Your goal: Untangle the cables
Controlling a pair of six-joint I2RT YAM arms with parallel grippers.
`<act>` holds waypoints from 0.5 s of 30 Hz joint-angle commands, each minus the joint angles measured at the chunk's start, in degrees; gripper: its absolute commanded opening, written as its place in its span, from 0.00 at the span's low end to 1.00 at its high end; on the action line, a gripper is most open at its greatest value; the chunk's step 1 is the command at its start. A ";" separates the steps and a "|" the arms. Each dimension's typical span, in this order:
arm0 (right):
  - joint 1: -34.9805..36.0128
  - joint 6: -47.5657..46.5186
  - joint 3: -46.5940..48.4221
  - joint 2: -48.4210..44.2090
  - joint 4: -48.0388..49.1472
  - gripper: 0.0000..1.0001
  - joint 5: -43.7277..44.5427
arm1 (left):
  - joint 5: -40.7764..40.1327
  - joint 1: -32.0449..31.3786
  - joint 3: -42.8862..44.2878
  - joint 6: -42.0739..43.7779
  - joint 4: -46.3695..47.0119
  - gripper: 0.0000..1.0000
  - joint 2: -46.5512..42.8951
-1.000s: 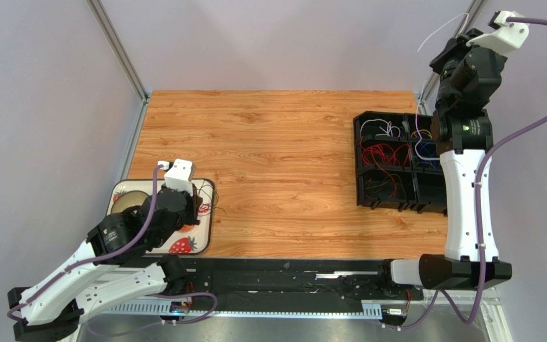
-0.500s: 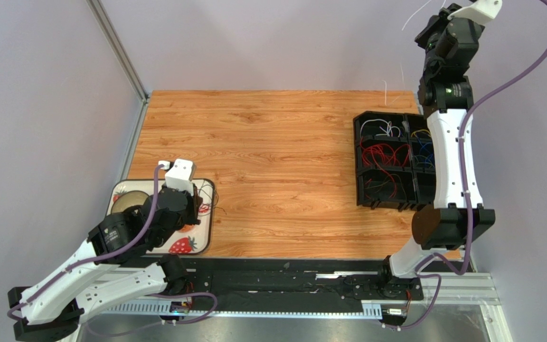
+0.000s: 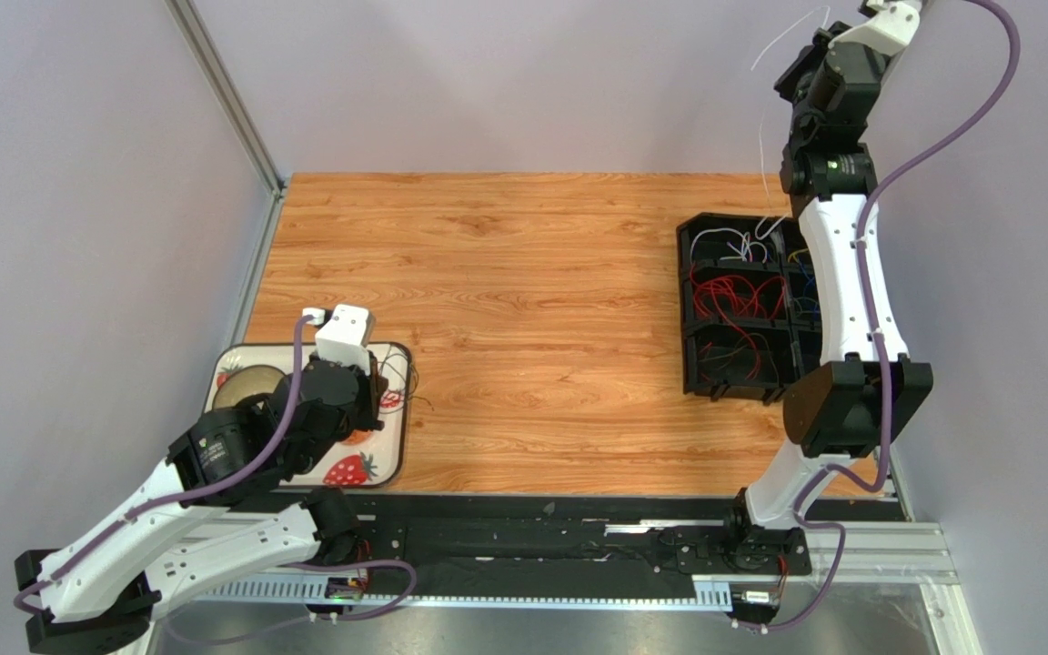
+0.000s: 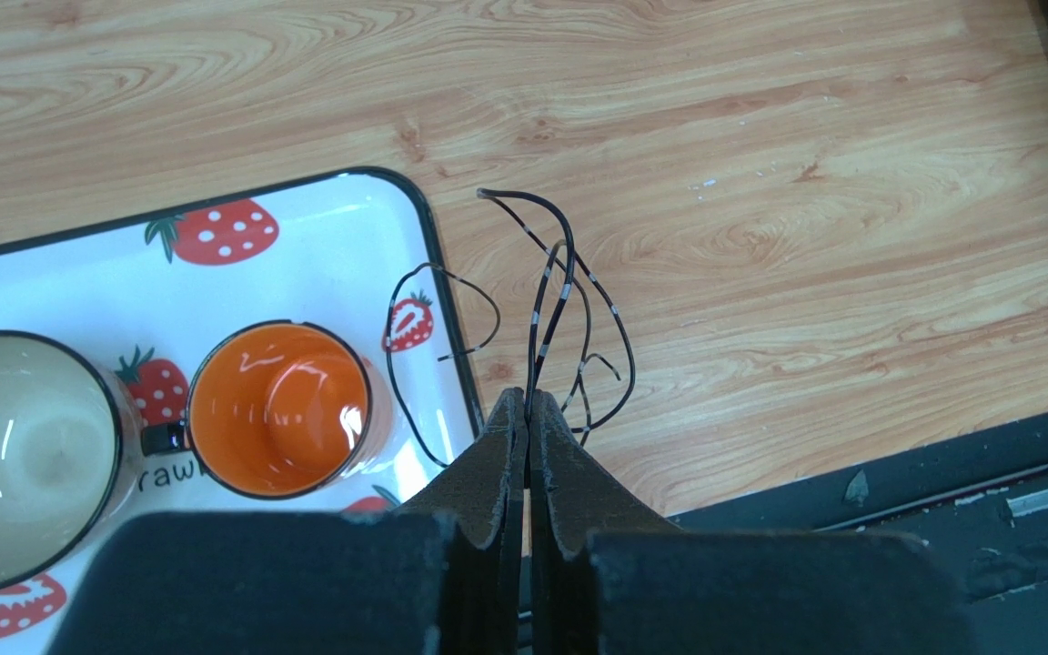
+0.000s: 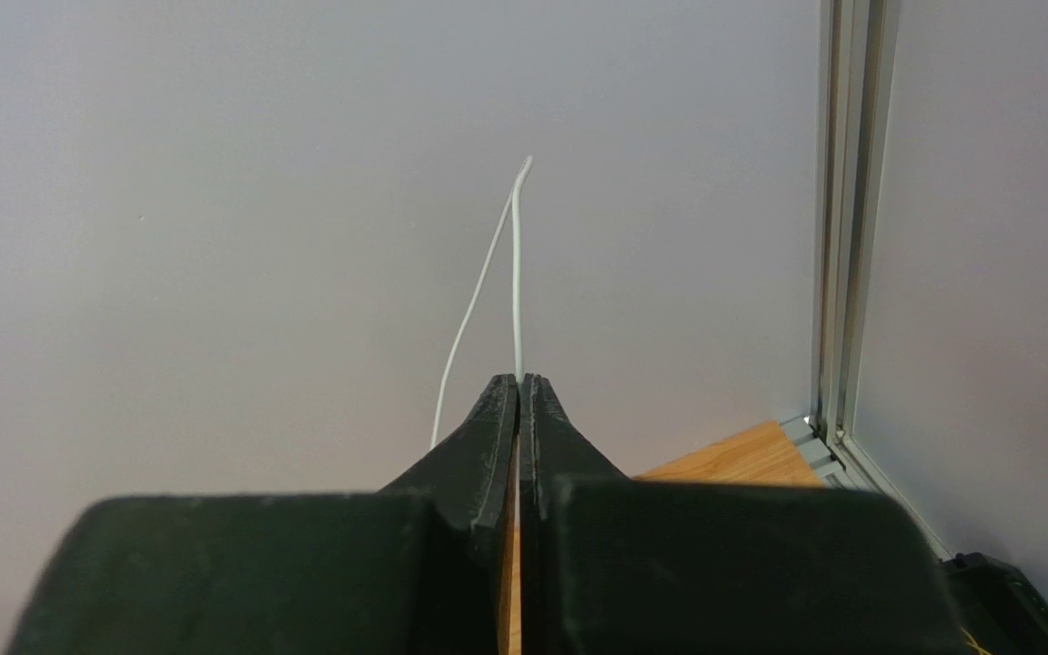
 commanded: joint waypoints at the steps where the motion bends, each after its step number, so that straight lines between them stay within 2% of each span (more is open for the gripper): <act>1: -0.28 0.07 -3.05 -2.49 4.40 0.00 0.32 | -1.02 0.13 0.25 -0.28 0.16 0.00 -0.16; 15: -0.28 1.21 -10.26 0.76 8.01 0.00 0.32 | -1.46 0.13 0.33 -0.54 -0.01 0.00 0.20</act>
